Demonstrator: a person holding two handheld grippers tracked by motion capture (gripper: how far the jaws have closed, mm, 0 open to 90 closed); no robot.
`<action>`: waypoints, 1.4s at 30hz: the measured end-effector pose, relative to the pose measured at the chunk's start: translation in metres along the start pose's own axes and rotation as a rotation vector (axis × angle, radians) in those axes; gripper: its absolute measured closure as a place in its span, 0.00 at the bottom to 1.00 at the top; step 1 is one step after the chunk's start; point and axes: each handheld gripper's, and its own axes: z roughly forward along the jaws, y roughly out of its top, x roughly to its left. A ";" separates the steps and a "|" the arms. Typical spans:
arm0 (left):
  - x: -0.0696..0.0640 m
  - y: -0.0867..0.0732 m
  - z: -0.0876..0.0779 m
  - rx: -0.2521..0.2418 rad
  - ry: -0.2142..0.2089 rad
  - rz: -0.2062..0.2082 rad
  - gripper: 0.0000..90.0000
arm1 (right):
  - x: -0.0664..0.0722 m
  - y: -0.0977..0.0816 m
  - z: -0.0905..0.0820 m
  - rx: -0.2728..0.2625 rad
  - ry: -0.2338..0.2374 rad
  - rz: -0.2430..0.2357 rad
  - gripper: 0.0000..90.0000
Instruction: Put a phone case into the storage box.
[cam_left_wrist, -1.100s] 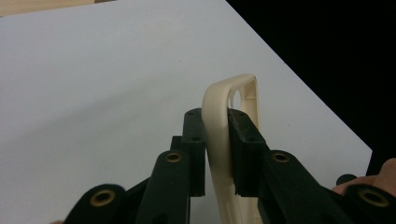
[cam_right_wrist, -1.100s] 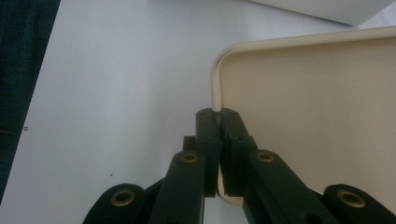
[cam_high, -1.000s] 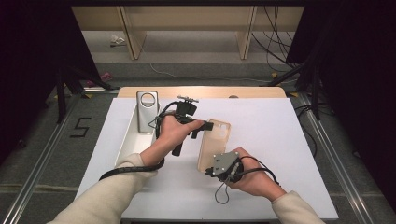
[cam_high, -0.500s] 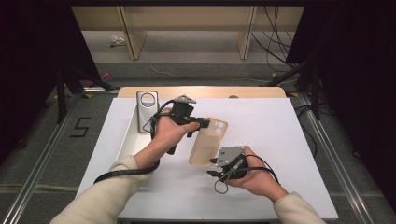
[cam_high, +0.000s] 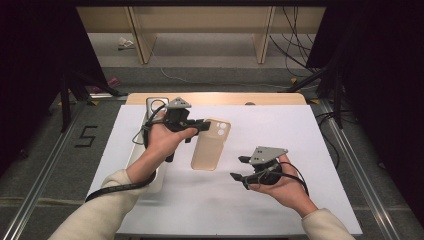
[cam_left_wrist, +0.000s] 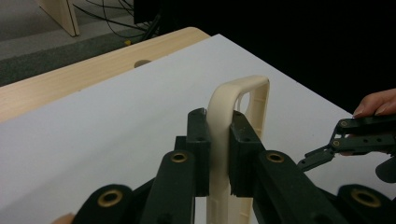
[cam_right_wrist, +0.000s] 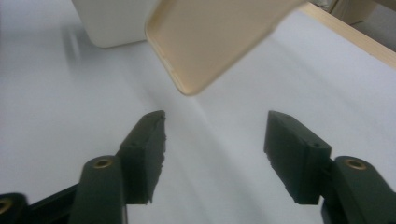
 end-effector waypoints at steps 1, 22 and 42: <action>0.002 0.001 -0.002 -0.007 -0.001 -0.006 0.90 | 0.000 -0.001 -0.001 0.000 -0.009 0.002 0.40; 0.025 0.014 -0.047 -0.105 0.035 0.005 0.90 | -0.017 -0.016 -0.022 -0.093 -0.122 0.134 0.28; 0.045 0.024 -0.081 -0.162 0.064 -0.006 0.90 | -0.025 -0.028 -0.035 -0.108 -0.162 0.188 0.26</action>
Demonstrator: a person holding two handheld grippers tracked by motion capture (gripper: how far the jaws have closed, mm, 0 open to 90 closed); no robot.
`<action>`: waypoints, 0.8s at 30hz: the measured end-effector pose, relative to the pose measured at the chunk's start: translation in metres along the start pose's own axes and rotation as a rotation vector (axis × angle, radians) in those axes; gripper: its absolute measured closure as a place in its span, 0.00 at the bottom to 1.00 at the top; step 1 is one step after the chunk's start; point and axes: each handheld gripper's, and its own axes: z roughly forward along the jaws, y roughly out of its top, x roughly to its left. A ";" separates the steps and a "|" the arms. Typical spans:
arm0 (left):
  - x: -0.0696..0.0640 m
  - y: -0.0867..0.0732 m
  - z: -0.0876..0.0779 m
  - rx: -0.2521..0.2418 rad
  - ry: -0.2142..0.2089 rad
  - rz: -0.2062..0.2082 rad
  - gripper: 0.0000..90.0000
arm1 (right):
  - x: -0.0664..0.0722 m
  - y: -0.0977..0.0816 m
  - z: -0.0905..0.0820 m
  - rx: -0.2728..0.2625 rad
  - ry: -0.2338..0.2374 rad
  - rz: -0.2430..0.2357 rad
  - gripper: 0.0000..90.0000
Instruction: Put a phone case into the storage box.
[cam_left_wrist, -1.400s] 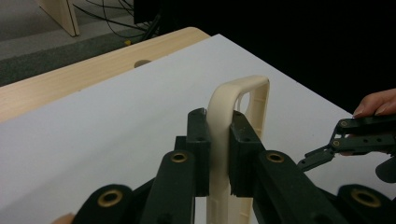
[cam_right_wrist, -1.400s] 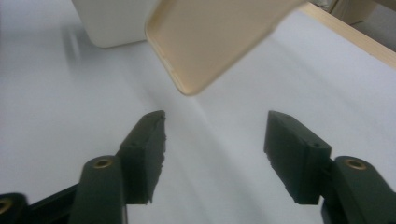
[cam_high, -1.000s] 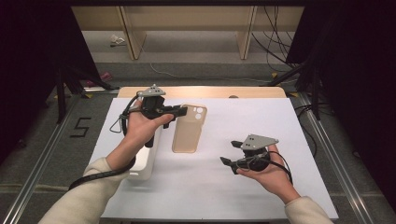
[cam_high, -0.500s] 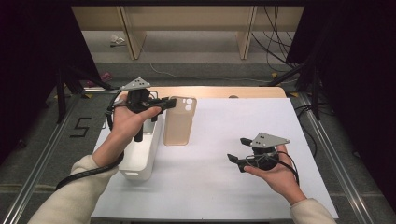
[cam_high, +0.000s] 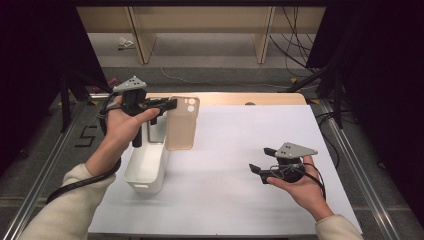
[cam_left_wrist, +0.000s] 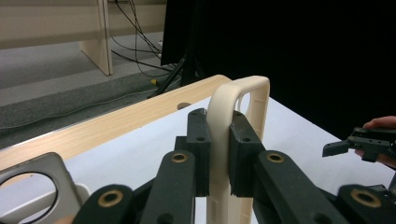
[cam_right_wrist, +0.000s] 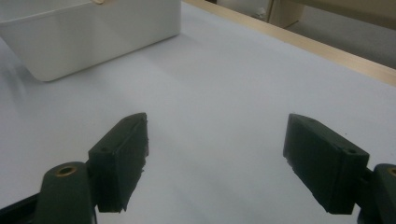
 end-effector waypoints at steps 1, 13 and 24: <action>0.001 0.001 -0.001 -0.004 0.000 0.001 0.90 | 0.000 0.000 0.000 0.000 -0.001 0.001 0.26; 0.016 0.004 -0.016 -0.027 0.017 -0.010 0.90 | -0.003 -0.002 -0.003 -0.008 -0.006 0.022 0.26; 0.031 0.005 -0.024 -0.033 0.025 -0.013 0.90 | -0.004 -0.002 -0.004 -0.012 -0.010 0.033 0.26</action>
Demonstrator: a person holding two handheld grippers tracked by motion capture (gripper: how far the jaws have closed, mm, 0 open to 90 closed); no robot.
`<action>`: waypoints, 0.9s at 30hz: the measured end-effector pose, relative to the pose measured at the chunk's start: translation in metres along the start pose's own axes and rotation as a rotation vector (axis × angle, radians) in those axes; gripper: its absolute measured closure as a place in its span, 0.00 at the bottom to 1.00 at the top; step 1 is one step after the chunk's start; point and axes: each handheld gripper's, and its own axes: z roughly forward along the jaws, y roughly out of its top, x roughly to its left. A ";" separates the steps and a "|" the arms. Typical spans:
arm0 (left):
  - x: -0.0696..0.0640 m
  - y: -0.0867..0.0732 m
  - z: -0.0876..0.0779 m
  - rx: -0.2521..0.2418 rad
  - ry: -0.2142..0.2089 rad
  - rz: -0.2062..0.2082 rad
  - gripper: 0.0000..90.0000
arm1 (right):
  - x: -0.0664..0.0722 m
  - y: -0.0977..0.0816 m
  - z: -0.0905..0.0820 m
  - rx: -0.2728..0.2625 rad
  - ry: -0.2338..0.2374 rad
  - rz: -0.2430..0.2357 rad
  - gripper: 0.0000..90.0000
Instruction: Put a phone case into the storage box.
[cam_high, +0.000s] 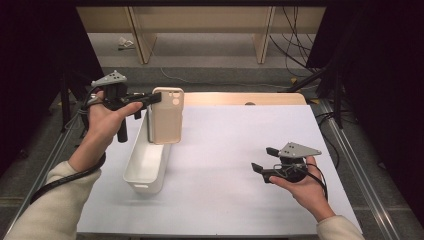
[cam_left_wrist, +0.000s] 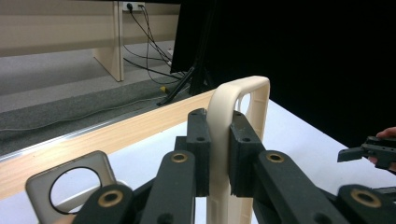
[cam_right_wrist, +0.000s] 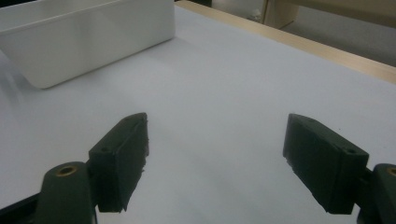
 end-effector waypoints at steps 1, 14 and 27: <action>0.001 0.000 -0.001 0.000 0.000 0.002 0.90 | 0.000 0.000 0.000 0.000 0.000 0.000 0.26; 0.019 0.000 -0.006 0.005 0.018 0.024 0.90 | -0.001 -0.001 0.000 -0.007 -0.003 0.012 0.26; 0.039 -0.004 -0.006 -0.021 0.025 0.091 0.90 | -0.002 -0.001 0.000 -0.008 -0.004 0.015 0.26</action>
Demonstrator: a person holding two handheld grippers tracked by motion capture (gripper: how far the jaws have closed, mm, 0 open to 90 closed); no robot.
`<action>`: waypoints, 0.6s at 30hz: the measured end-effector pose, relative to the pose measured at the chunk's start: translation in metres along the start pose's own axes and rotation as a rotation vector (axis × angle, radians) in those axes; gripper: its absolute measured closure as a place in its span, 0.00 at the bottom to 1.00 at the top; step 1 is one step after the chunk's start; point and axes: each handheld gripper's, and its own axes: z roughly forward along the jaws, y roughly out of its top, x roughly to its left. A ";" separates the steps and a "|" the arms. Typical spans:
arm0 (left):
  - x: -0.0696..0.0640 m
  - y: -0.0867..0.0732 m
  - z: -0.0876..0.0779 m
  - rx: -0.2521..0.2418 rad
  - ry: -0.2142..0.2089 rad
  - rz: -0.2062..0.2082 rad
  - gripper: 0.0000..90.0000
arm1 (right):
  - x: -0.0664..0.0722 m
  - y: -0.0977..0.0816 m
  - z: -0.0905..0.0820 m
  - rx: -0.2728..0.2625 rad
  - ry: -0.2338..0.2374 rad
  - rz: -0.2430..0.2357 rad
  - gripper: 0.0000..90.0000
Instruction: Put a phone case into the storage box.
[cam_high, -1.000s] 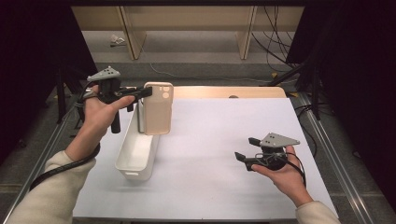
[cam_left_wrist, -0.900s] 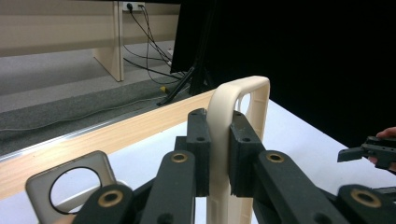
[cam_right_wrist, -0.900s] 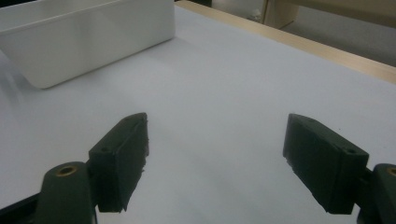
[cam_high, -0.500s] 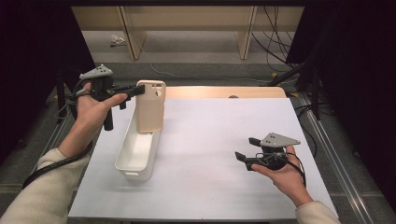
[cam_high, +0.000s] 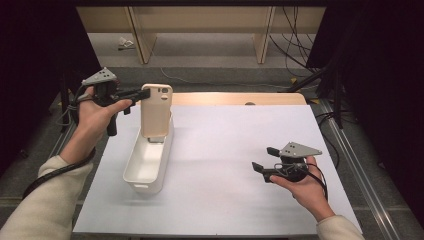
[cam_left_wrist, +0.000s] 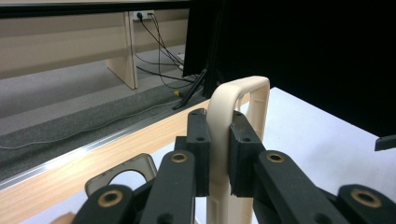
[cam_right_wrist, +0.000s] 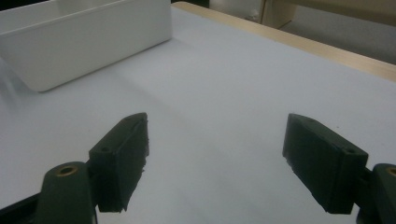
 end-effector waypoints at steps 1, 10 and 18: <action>0.002 -0.001 0.000 -0.003 0.001 0.002 0.90 | 0.000 0.000 0.000 0.000 -0.001 0.001 0.26; 0.018 -0.015 0.008 0.000 -0.007 0.033 0.90 | 0.000 0.000 0.001 -0.001 0.000 0.003 0.26; 0.024 -0.024 0.013 0.000 0.002 0.042 0.90 | 0.000 0.000 0.000 -0.004 0.002 0.005 0.26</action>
